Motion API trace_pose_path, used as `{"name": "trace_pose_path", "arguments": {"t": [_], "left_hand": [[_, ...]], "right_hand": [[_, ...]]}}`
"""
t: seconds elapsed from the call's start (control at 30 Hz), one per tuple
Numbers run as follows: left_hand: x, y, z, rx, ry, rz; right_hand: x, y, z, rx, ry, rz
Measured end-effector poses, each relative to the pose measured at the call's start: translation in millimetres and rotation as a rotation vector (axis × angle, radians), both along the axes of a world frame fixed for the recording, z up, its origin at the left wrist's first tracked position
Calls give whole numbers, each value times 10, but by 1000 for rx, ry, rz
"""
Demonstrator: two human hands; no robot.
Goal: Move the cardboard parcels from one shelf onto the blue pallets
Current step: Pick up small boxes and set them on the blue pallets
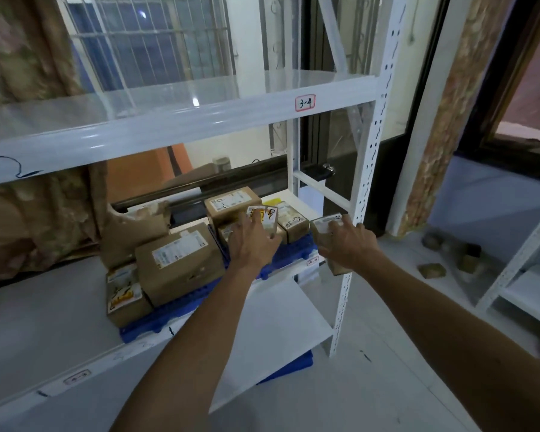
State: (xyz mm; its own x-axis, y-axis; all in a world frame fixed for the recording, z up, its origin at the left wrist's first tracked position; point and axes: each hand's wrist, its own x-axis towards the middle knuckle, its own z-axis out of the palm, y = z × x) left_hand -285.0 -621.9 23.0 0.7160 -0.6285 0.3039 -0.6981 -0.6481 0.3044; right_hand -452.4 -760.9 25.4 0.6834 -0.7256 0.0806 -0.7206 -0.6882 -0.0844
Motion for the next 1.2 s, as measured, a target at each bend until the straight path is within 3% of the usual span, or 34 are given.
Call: {"name": "trace_pose_path", "arguments": {"t": [0.23, 0.6, 1.03, 1.2], "left_hand": [[525, -419, -155, -35, 59, 53], [871, -402, -265, 16, 132, 201], [1011, -497, -420, 30, 43, 409], [1010, -586, -487, 46, 14, 461]], "right_hand": [[861, -524, -38, 0, -4, 112], [1916, -730, -243, 66, 41, 348], [2313, -965, -165, 126, 160, 453], [2259, -892, -205, 75, 107, 506]]}}
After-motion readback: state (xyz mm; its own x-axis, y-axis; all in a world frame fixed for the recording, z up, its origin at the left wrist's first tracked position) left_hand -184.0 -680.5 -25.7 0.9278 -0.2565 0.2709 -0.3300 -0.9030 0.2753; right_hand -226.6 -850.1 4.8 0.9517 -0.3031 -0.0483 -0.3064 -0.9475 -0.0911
